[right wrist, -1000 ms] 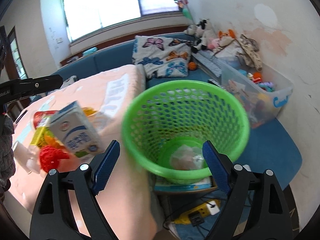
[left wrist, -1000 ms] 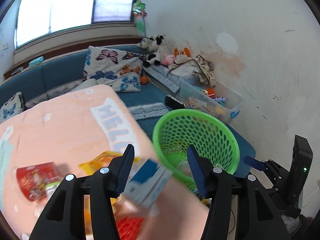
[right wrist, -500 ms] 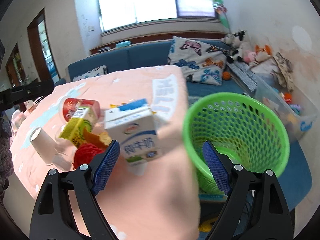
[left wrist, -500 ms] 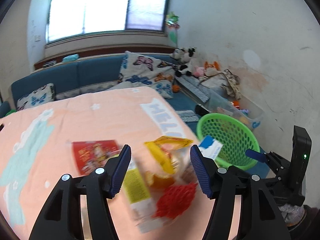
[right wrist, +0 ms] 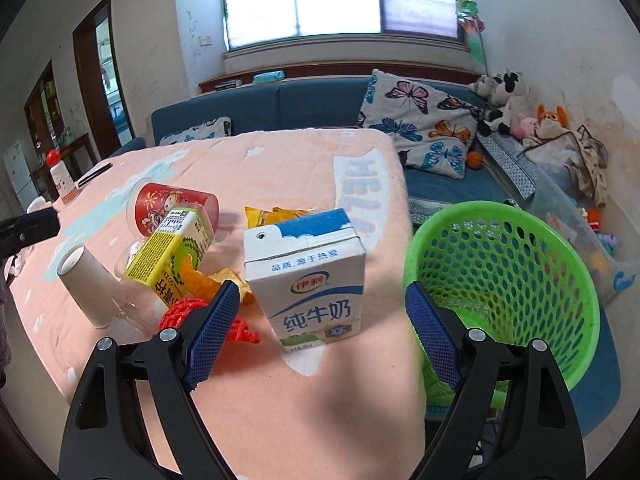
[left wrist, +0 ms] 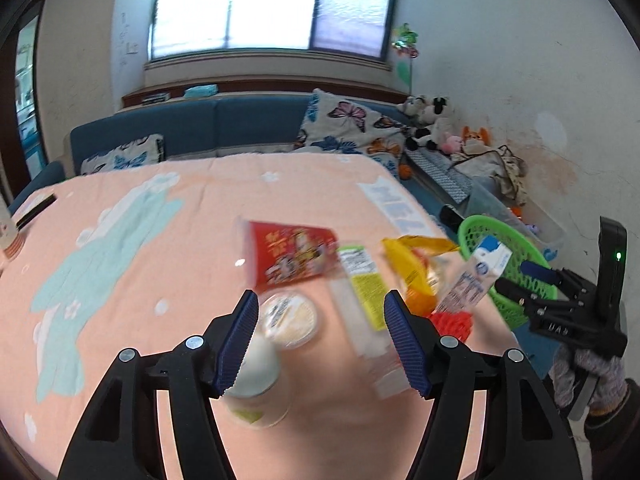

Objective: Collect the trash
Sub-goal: 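Move both tools back over the table toward the milk carton and paper cup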

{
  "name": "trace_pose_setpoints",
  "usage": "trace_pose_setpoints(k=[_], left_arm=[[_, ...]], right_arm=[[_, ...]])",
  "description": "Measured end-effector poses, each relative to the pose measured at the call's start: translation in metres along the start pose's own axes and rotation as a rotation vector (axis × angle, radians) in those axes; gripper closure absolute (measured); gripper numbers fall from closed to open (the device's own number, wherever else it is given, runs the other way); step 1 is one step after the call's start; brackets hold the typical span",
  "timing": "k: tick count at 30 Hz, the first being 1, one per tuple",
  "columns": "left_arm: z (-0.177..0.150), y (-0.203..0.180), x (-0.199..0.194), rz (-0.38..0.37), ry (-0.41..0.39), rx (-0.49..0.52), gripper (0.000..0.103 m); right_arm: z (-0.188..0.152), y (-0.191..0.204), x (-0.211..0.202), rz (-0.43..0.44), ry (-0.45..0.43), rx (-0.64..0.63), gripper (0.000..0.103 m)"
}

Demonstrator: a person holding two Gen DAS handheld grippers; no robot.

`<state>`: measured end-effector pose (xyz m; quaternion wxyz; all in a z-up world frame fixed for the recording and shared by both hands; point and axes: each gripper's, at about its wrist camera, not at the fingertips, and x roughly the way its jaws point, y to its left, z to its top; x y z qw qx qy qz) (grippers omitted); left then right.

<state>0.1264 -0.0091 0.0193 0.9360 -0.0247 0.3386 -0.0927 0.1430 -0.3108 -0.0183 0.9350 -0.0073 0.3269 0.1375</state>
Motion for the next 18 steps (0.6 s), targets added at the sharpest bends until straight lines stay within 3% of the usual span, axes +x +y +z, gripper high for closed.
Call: trace_pose_setpoints(k=[7, 18], left_arm=[[-0.023, 0.019, -0.008, 0.051, 0.010, -0.023, 0.036], [-0.041, 0.035, 0.005, 0.059, 0.057, -0.045, 0.032]], right_arm=[[0.004, 0.005, 0.010, 0.003, 0.002, -0.014, 0.019], [0.008, 0.005, 0.025, -0.004, 0.021, -0.024, 0.018]])
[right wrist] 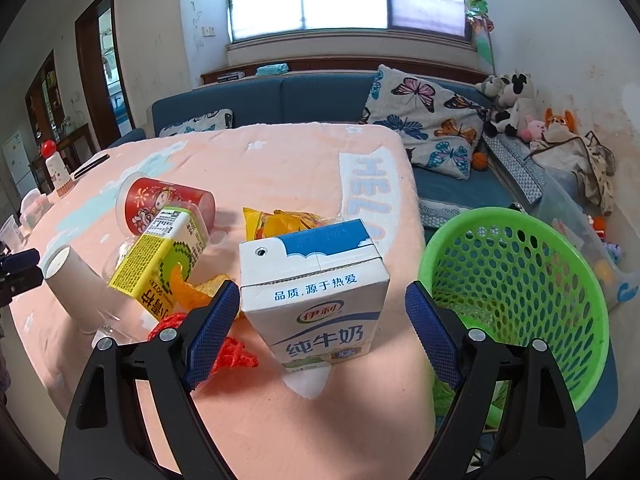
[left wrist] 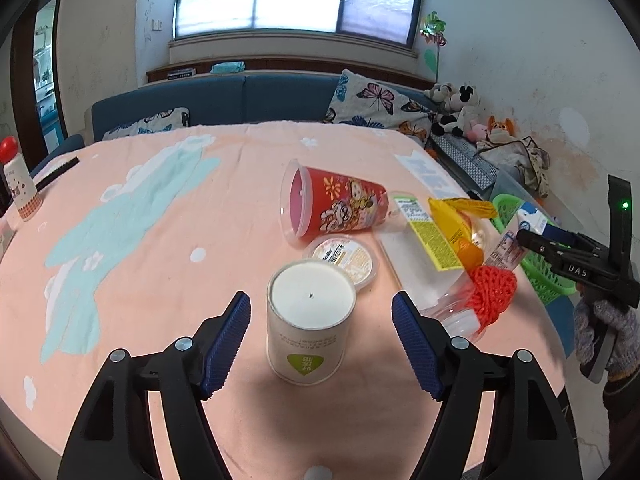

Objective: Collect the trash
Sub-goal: 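Move both tools back over the table toward the milk carton and paper cup, then grasp the milk carton with the right tool while the left tool grasps the paper cup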

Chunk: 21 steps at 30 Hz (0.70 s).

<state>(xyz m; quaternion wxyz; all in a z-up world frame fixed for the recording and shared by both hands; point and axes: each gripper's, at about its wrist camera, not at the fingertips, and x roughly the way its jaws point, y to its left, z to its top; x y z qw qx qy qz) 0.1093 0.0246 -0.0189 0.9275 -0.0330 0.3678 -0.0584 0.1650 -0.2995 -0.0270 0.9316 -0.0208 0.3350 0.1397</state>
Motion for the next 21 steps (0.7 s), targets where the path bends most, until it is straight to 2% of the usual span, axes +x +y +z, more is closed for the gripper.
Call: trace_pose_setpoints(k=[2, 11, 21], left_arm=[[-0.001, 0.002, 0.005, -0.004, 0.009, -0.001, 0.030], [-0.006, 0.009, 0.031, -0.003, 0.057, -0.013, 0.030], [-0.010, 0.015, 0.049, -0.030, 0.082, -0.035, 0.037]], right_arm=[[0.001, 0.000, 0.003, 0.001, 0.006, -0.002, 0.019], [0.002, 0.002, 0.012, 0.003, 0.014, -0.021, 0.019], [0.004, 0.000, 0.013, -0.019, 0.010, -0.019, 0.024]])
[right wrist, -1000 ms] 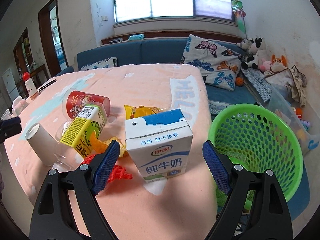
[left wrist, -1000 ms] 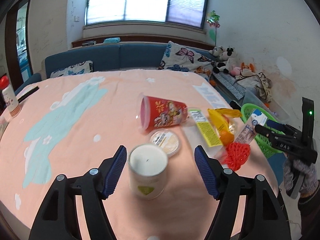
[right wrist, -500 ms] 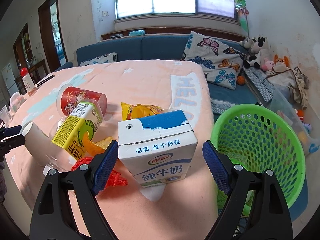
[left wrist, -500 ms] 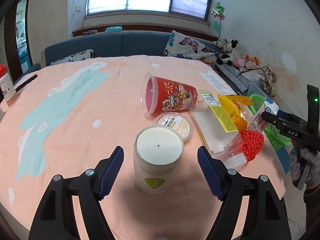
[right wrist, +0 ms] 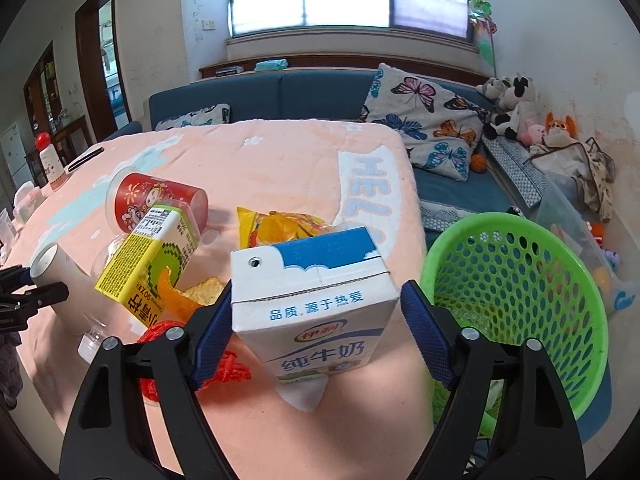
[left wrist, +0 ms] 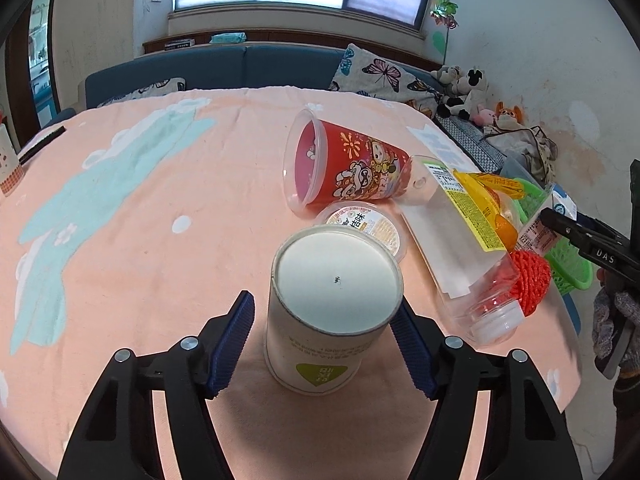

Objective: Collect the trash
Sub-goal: 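Grasp the milk carton with the right tool while the left tool grasps the paper cup, then carry carton and cup to the green basket and release both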

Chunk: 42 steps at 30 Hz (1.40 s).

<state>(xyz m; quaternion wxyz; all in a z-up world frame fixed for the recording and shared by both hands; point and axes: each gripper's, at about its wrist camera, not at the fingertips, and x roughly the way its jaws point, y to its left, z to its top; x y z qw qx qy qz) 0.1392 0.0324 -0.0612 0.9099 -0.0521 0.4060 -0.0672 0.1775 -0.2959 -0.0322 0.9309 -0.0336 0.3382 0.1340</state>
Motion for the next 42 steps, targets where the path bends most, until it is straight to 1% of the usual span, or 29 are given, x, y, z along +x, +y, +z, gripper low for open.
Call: trace_pose_setpoints(k=[1, 5, 9, 13, 25, 29, 34, 40, 42], left_arm=[[0.000, 0.000, 0.001, -0.001, 0.000, 0.001, 0.037], [0.000, 0.001, 0.005, -0.005, 0.001, 0.002, 0.038], [-0.001, 0.000, 0.010, -0.008, 0.005, 0.012, 0.040], [-0.002, 0.001, 0.013, -0.012, 0.006, 0.008, 0.044], [-0.004, 0.002, 0.013, -0.018, -0.012, 0.016, 0.047], [-0.004, 0.002, 0.007, -0.017, -0.023, 0.018, 0.047], [0.002, 0.004, -0.011, -0.012, -0.057, 0.018, 0.047], [0.015, -0.001, -0.032, -0.023, -0.099, 0.022, 0.047], [0.021, -0.006, -0.036, -0.031, -0.108, 0.031, 0.047]], right_arm=[[0.000, -0.002, 0.000, 0.000, 0.000, 0.005, 0.025], [0.001, -0.004, -0.003, -0.001, 0.001, 0.007, 0.033], [0.000, -0.004, -0.007, -0.007, -0.001, 0.007, 0.034], [-0.001, -0.004, -0.012, -0.018, -0.004, 0.004, 0.034], [0.007, -0.003, -0.030, -0.003, -0.038, 0.023, 0.037], [0.007, -0.002, -0.035, 0.012, -0.045, 0.036, 0.037], [0.011, -0.004, -0.043, 0.008, -0.066, 0.040, 0.037], [0.017, -0.019, -0.054, -0.012, -0.092, 0.072, 0.037], [0.018, -0.027, -0.056, -0.032, -0.097, 0.083, 0.037]])
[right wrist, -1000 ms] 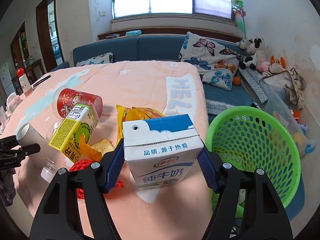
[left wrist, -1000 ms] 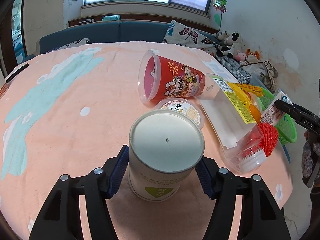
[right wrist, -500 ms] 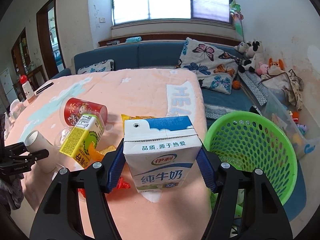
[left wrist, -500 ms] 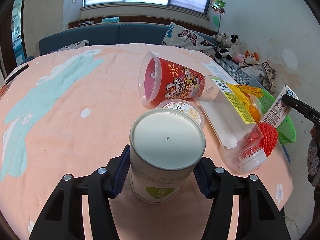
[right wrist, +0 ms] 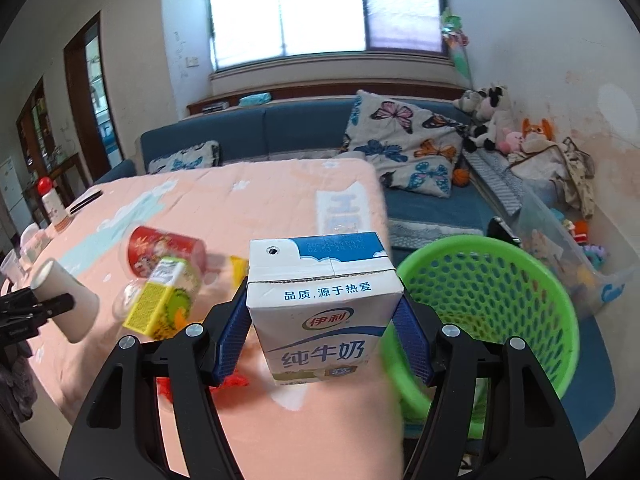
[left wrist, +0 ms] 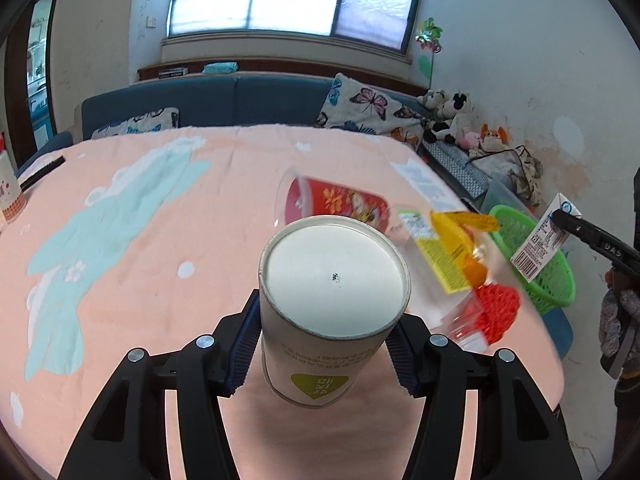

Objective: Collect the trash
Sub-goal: 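Carry carton and cup to the green basket and release both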

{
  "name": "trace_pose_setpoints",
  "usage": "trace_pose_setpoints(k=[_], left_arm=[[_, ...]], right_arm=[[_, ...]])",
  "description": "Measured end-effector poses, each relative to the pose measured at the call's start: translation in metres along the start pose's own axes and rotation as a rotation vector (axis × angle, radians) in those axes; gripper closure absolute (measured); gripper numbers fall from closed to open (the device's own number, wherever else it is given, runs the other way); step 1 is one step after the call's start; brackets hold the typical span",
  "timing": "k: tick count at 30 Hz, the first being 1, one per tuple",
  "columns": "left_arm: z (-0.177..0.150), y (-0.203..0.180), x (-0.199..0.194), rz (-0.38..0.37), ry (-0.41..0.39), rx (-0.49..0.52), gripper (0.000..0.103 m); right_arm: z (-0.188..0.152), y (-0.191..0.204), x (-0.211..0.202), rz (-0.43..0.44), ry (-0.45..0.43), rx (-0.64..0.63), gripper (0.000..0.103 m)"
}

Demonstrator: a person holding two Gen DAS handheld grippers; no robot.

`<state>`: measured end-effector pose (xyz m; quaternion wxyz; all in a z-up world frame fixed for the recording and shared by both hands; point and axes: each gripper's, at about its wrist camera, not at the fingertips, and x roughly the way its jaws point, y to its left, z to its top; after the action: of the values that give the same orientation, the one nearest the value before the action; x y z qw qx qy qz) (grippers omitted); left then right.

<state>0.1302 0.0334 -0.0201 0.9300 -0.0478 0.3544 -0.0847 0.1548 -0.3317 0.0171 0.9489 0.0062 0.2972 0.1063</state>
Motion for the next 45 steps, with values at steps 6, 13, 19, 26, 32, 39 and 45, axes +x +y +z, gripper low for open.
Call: trace_pose_setpoints(k=[6, 13, 19, 26, 32, 39, 45], left_arm=[[0.020, -0.019, -0.004, -0.039, -0.025, 0.032, 0.047], [0.047, -0.056, 0.000, -0.087, -0.050, 0.086, 0.047], [0.065, -0.089, 0.010, -0.130, -0.049, 0.121, 0.047], [0.082, -0.127, 0.024, -0.178, -0.053, 0.162, 0.047], [0.092, -0.156, 0.037, -0.200, -0.049, 0.195, 0.047], [0.099, -0.192, 0.056, -0.246, -0.027, 0.224, 0.047], [0.101, -0.222, 0.074, -0.298, 0.010, 0.232, 0.047]], right_arm=[[-0.004, -0.046, 0.001, -0.114, 0.018, 0.051, 0.037], [-0.021, -0.094, 0.008, -0.226, 0.051, 0.102, 0.037], [-0.032, -0.123, 0.021, -0.265, 0.087, 0.136, 0.037], [-0.040, -0.143, 0.038, -0.280, 0.122, 0.171, 0.036], [-0.046, -0.150, 0.049, -0.293, 0.131, 0.180, 0.034], [-0.047, -0.156, 0.042, -0.303, 0.112, 0.198, 0.033], [-0.053, -0.155, 0.027, -0.316, 0.098, 0.191, 0.030]])
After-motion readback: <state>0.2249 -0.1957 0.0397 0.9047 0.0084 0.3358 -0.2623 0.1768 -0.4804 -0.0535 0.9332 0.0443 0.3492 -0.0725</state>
